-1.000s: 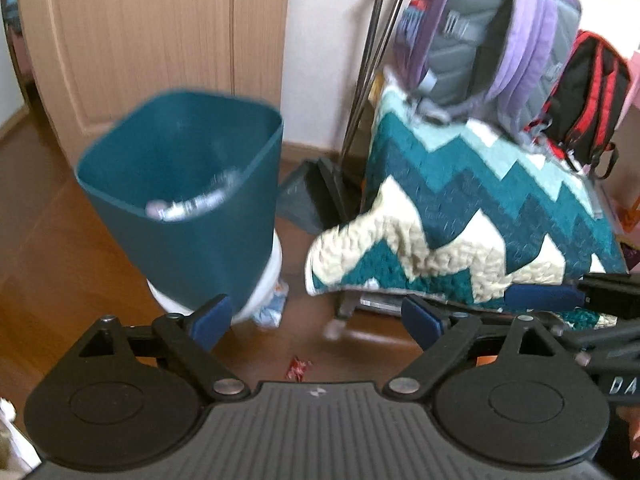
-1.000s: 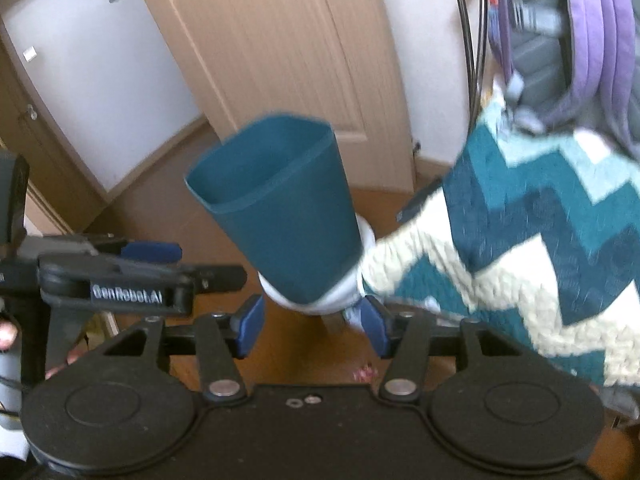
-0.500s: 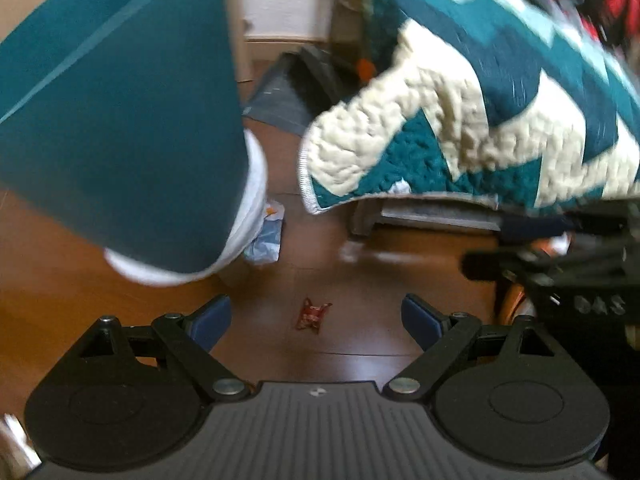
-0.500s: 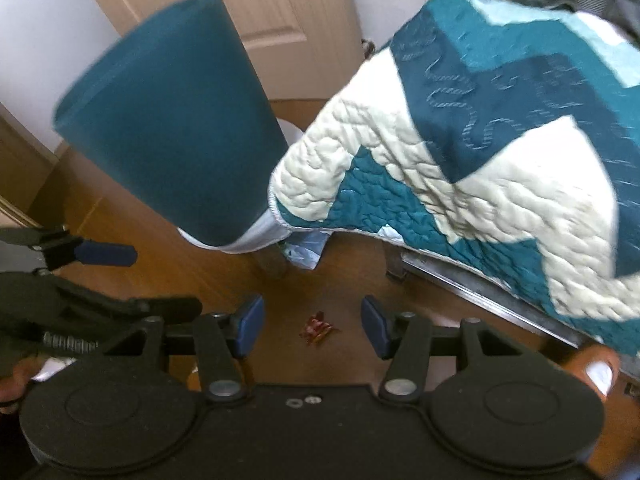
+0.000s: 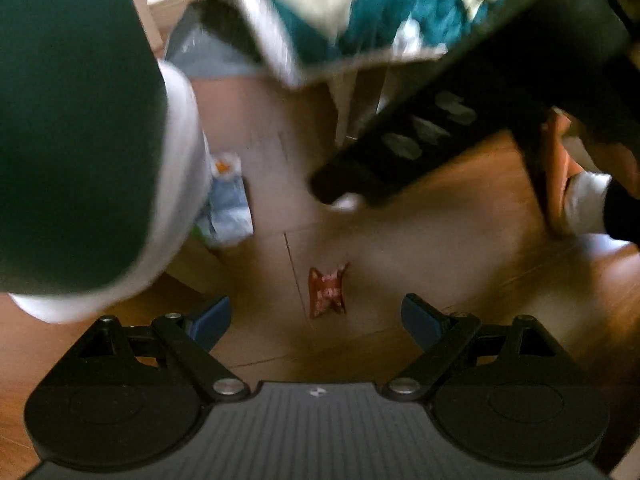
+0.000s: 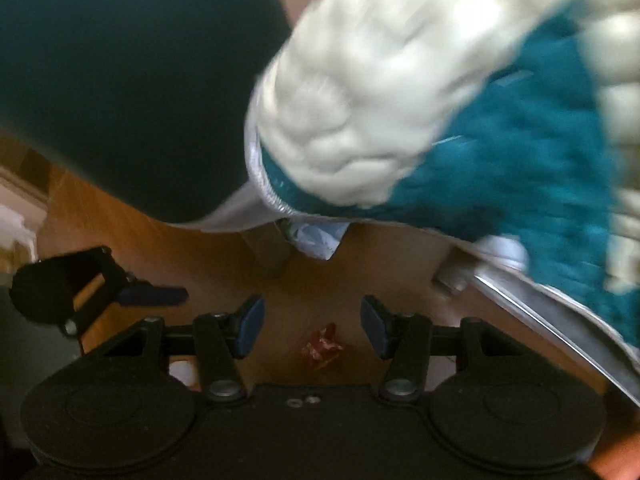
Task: Collect trash
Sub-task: 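Move both open tools back down to the remaining trash on the floor, then grasp the red snack wrapper with the left tool while the right tool grasps the white-green plastic bag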
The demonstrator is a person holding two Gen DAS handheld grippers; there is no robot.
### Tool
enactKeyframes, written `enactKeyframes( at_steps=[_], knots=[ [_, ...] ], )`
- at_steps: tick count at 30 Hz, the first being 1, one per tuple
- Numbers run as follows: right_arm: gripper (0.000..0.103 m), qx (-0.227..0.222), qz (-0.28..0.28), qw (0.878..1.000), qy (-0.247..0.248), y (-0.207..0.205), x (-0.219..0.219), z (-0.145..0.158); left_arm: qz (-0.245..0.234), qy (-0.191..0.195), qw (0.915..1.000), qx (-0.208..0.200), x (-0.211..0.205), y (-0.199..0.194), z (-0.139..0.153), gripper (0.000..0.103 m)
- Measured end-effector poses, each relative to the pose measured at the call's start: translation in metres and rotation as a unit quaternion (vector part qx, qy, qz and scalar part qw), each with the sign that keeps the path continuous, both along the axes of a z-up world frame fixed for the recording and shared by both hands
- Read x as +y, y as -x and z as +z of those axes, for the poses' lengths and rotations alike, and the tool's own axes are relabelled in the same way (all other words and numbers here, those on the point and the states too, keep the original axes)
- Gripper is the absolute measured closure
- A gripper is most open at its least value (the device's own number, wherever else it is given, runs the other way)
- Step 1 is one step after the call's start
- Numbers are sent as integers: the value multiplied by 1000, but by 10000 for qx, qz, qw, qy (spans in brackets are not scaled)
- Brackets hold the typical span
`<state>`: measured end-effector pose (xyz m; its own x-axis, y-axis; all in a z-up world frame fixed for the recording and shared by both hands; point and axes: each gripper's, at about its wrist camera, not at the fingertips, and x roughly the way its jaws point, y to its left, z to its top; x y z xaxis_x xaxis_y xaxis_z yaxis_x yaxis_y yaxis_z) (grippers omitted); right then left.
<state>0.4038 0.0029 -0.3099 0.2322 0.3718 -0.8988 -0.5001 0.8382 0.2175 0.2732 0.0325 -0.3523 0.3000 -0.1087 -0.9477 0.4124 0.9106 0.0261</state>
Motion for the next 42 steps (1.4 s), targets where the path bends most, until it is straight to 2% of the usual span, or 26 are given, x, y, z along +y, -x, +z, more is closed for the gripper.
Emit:
enactKeyframes(
  at_steps=[7, 13, 24, 30, 36, 37, 38, 40, 42],
  knots=[
    [50, 348, -348, 9988, 46, -44, 31, -72, 369, 222, 9984, 365, 10, -3, -72, 11],
    [50, 505, -665, 9963, 197, -76, 46, -114, 250, 190, 9991, 301, 3, -11, -102, 11],
    [52, 529, -455, 9976, -30, -109, 57, -143, 673, 336, 9967, 300, 6, -28, -118, 11],
    [52, 680, -356, 9970, -90, -121, 56, -158, 725, 245, 9966, 300, 3, -37, -121, 12],
    [54, 909, -480, 9941, -333, -133, 49, -169, 983, 309, 9933, 525, 4, -45, -127, 27],
    [59, 969, -490, 9933, -389, -134, 47, -170, 1021, 352, 9923, 600, 5, -48, -131, 34],
    [72, 1001, -486, 9928, -443, -135, 45, -171, 1066, 397, 9912, 679, 6, -49, -133, 41],
    [92, 987, -490, 9930, -428, -134, 44, -169, 1088, 453, 9901, 761, 6, -51, -137, 46],
    [94, 1018, -562, 9919, -513, -137, 41, -171, 1069, 524, 9898, 787, 6, -53, -139, 52]
  ],
)
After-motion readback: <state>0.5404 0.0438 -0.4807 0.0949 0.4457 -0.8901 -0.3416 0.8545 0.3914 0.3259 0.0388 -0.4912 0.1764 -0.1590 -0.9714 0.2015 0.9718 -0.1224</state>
